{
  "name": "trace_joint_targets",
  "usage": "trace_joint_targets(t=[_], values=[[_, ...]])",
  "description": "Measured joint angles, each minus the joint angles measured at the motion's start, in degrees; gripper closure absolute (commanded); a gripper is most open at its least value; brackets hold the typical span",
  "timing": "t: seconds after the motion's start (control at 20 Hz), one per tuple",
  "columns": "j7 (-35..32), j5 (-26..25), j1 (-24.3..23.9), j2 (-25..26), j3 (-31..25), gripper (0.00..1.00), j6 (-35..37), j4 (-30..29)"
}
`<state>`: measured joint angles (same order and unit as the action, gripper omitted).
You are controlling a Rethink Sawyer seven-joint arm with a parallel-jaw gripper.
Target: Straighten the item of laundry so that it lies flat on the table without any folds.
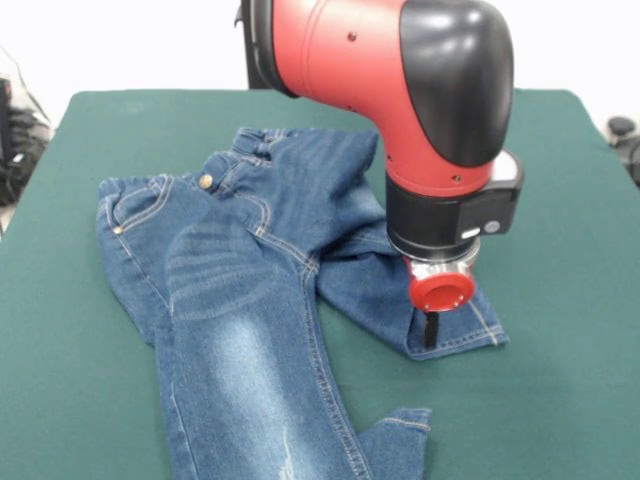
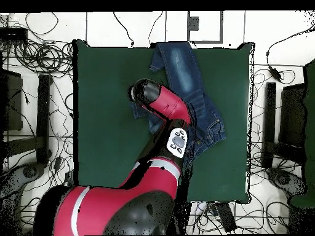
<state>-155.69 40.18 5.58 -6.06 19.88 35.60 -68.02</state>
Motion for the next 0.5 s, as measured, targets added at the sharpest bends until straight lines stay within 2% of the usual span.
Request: trace_joint_targets(t=[0.5], values=[[0.0,-0.02,0.0,-0.59,-0.03,0.0,0.0,-0.74]])
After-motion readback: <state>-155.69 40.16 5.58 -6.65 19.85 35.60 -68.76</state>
